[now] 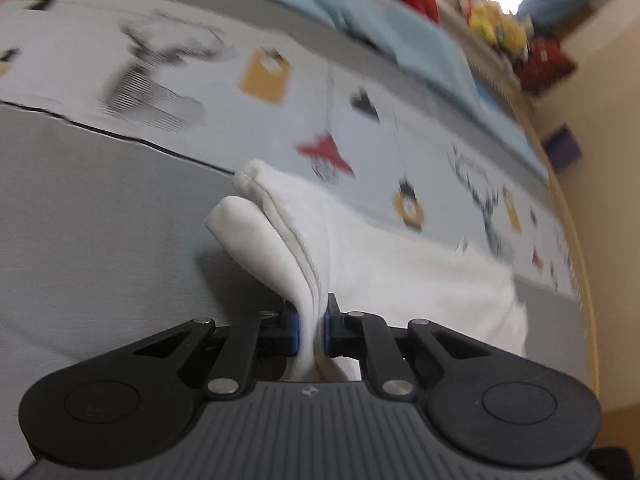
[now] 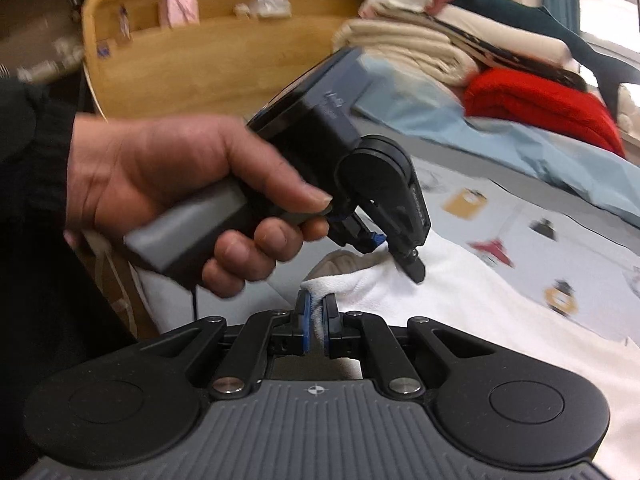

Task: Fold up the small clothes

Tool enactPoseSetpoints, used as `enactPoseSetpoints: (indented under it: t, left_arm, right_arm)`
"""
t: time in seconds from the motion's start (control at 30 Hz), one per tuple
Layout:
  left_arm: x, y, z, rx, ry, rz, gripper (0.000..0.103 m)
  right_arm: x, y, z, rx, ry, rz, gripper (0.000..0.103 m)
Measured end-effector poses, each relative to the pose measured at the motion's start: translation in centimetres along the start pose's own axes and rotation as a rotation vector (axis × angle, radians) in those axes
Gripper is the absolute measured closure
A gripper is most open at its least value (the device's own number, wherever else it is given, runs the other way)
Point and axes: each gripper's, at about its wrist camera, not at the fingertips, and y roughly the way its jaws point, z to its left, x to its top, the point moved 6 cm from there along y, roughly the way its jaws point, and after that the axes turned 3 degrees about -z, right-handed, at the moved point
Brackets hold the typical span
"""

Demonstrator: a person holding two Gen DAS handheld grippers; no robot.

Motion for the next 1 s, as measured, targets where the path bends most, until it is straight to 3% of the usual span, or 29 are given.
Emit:
enactPoseSetpoints:
  t: [0.13, 0.27, 0.57, 0.8, 0.9, 1.0]
  left_arm:
    - [0.2, -3.2, 1.9, 0.007, -0.039, -0.047, 0.091]
    - [0.3, -3.3, 0.0, -0.002, 0.016, -0.05, 0.092]
    - [-0.5, 0.0, -11.7, -0.12, 0.173, -0.044, 0.092]
    - [-3.9, 3.3, -22.0, -0.234, 0.297, -0.013, 0.09]
    - [-5.0, 3.9, -24.7, -0.294, 0.314, -0.017, 0.085]
    - [-5.6, 4.1, -26.1, -0.348, 0.319, -0.008, 0.07]
  right_arm:
    - [2.0, -0.4, 0.7, 0.081, 0.146, -0.073, 0.098]
    - [2.0, -1.5, -0.5, 0.042, 0.217, -0.104, 0.098]
    - [-1.2, -7.9, -7.3, -0.176, 0.331, -0.125, 0.098]
    - [-5.3, -14.4, -13.5, -0.389, 0.479, -0.127, 0.099]
    - [-7.1, -16.7, -15.6, -0.473, 0.54, -0.13, 0.099]
    - [-9.3, -18.3, -17.2, -0.566, 0.58, -0.105, 0.099]
